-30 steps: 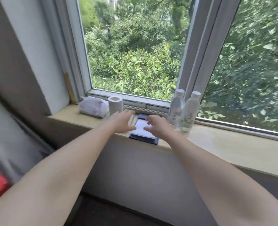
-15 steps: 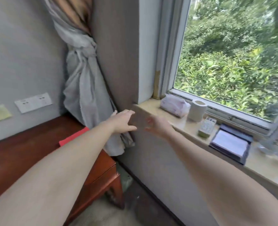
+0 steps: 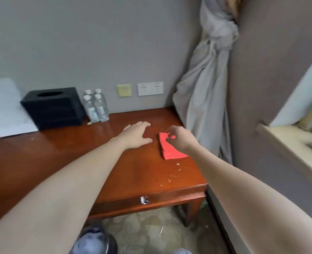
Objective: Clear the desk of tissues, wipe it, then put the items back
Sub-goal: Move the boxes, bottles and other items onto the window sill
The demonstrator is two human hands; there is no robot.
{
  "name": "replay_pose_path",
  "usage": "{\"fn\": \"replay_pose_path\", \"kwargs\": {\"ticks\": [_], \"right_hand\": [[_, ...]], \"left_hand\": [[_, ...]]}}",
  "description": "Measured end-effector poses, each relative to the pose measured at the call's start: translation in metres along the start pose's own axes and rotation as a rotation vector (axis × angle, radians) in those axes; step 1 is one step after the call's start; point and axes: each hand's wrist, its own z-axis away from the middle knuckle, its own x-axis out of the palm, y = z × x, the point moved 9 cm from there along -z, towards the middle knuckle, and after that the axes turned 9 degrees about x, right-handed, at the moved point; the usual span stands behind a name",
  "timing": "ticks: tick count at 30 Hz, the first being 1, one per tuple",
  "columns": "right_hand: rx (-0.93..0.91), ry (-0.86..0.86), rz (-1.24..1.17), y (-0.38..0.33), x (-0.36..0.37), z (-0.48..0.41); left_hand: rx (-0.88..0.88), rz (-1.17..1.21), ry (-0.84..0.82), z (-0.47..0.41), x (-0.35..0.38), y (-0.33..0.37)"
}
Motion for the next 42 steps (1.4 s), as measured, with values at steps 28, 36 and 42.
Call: {"fn": "replay_pose_path", "kwargs": {"ticks": [28, 36, 42], "right_hand": [[-0.279, -0.339, 0.014, -0.22, 0.145, -0.195], [-0.021, -0.39, -0.103, -0.227, 0.22, -0.294], [0.111, -0.403, -0.123, -0.228, 0.259, -0.359]], "left_hand": [[-0.486, 0.134, 0.156, 0.006, -0.06, -0.269], [-0.566, 0.272, 0.096, -0.059, -0.038, -0.396], [-0.608, 0.48, 0.138, -0.111, -0.019, -0.466]]}}
